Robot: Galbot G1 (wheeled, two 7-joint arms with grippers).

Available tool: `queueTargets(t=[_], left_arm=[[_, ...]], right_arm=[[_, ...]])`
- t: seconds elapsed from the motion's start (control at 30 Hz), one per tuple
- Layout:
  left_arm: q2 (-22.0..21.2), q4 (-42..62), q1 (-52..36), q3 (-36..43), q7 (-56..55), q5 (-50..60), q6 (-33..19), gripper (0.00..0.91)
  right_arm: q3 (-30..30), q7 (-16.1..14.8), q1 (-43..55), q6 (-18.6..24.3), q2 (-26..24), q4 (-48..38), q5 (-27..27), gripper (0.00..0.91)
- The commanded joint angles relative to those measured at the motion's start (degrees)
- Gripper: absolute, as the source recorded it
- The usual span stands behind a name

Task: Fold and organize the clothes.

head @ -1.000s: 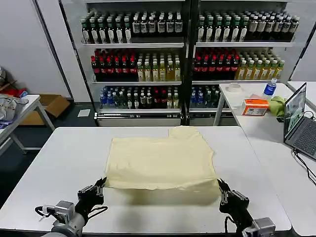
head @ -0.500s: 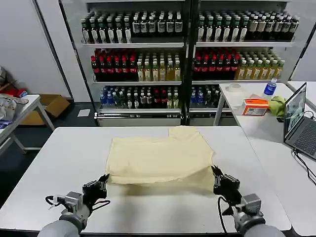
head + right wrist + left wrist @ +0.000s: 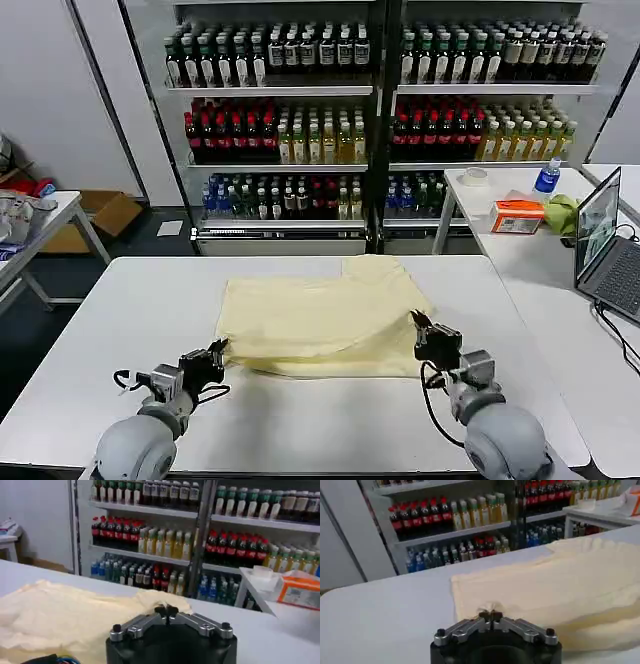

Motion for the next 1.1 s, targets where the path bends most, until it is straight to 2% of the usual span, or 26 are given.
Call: queueTargets(t=[0.03, 0.07, 0.1, 0.13, 0.4, 0.77, 1.1], left_arm=[[-0.2, 4.4, -4.6, 2.5, 0.0, 0.1, 0.5, 0.413], [-0.2, 4.5, -4.6, 2.5, -0.1, 0.1, 0.4, 0.907], [-0.4, 4.4, -4.5, 2.5, -0.1, 0.0, 0.4, 0.907], [-0.5, 4.4, -4.4, 2.5, -0.1, 0.0, 0.3, 0.907], [-1.4, 2.1, -1.1, 0.4, -0.6, -0.1, 0.2, 0.907], [-3.9, -0.9, 7.4, -4.7, -0.8, -1.4, -1.1, 0.907], [-5.2, 1.4, 9.0, -5.6, -0.6, -1.9, -2.4, 0.907]], right_arm=[[-3.7, 0.1, 5.8, -0.6, 1.2, -5.5, -0.5, 0.000], [-3.8, 0.1, 5.7, -1.0, 1.5, -5.7, -0.8, 0.000], [-3.9, 0.2, 5.5, -1.4, 1.7, -5.9, -1.2, 0.474], [-4.0, 0.2, 5.2, -1.8, 2.0, -6.1, -1.6, 0.907], [-2.3, 0.1, 1.3, -1.0, 2.9, -5.3, -3.6, 0.907], [5.0, -0.9, -10.1, 1.0, 3.2, 0.0, -5.6, 0.907], [10.2, -1.1, -17.0, 3.1, 4.8, -0.5, -5.6, 0.907]])
